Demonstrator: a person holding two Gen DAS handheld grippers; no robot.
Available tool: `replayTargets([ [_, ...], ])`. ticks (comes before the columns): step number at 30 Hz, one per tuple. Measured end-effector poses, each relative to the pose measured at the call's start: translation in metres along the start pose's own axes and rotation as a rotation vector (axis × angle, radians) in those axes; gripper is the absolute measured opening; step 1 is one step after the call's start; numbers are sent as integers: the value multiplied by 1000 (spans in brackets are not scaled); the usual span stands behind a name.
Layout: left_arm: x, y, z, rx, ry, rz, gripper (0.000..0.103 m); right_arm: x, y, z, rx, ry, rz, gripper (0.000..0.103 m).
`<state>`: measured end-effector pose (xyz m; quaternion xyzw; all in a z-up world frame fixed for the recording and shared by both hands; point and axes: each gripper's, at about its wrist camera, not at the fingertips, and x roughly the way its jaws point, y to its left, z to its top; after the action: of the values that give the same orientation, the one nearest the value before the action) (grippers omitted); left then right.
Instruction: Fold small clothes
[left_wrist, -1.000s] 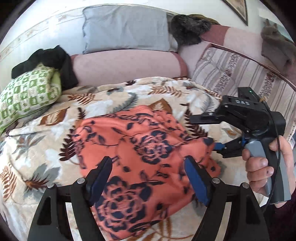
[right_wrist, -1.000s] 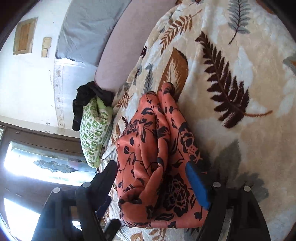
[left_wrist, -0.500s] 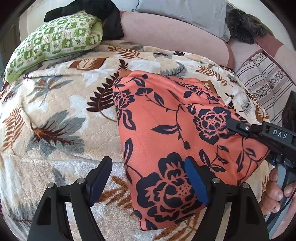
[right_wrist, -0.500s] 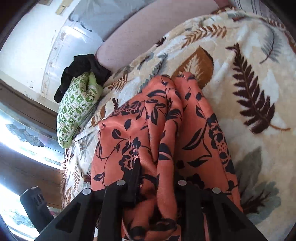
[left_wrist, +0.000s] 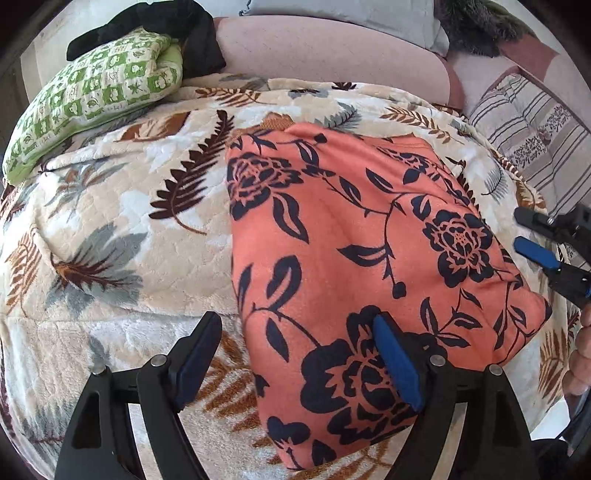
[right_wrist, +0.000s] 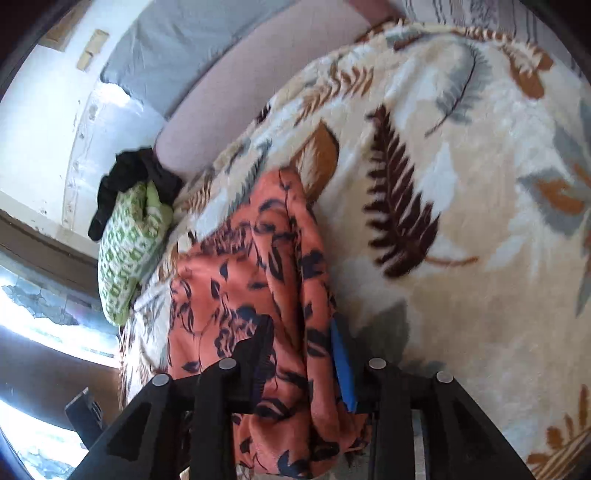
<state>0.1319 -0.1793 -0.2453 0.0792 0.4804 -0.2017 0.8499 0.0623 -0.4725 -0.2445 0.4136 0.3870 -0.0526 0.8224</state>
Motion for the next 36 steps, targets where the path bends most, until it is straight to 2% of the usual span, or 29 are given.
replayTargets([
  [1,-4,1,3,8,-22,19,85,-11,0,4,7,-61,11,64],
  [3,-11,5,17,25,-60,42,85,-21,7,10,-15,-142,54,64],
  [5,-10,11,39,44,-82,73,85,-14,27,16,-81,-105,82,56],
  [6,-7,15,51,46,-88,100,85,-7,37,19,-109,-90,81,40],
  [7,-1,18,64,45,-84,120,85,0,48,21,-139,-74,79,31],
  [10,27,26,97,29,-53,149,85,31,61,34,-154,15,77,31],
  [12,48,28,113,12,-32,132,85,60,58,40,-121,98,86,31],
  [15,81,26,133,9,5,146,85,100,54,48,-109,188,13,31],
  [17,102,23,141,15,33,144,85,119,46,55,-67,219,-21,30],
  [18,111,22,144,18,45,145,85,123,41,60,-45,207,-17,30],
  [20,126,17,147,40,60,140,85,126,34,69,-20,164,-29,30],
  [22,135,11,148,76,51,167,91,130,27,74,-11,129,-47,30],
  [23,138,9,148,92,39,198,100,134,23,76,-3,133,-40,30],
  [24,139,9,148,100,34,221,103,138,21,76,1,138,-35,30],
  [26,134,13,148,77,31,202,103,136,21,78,6,134,-19,30],
  [32,67,14,117,100,-63,146,102,81,32,74,-15,65,55,34],
  [36,18,2,75,168,-85,96,102,39,39,52,-66,82,87,33],
])
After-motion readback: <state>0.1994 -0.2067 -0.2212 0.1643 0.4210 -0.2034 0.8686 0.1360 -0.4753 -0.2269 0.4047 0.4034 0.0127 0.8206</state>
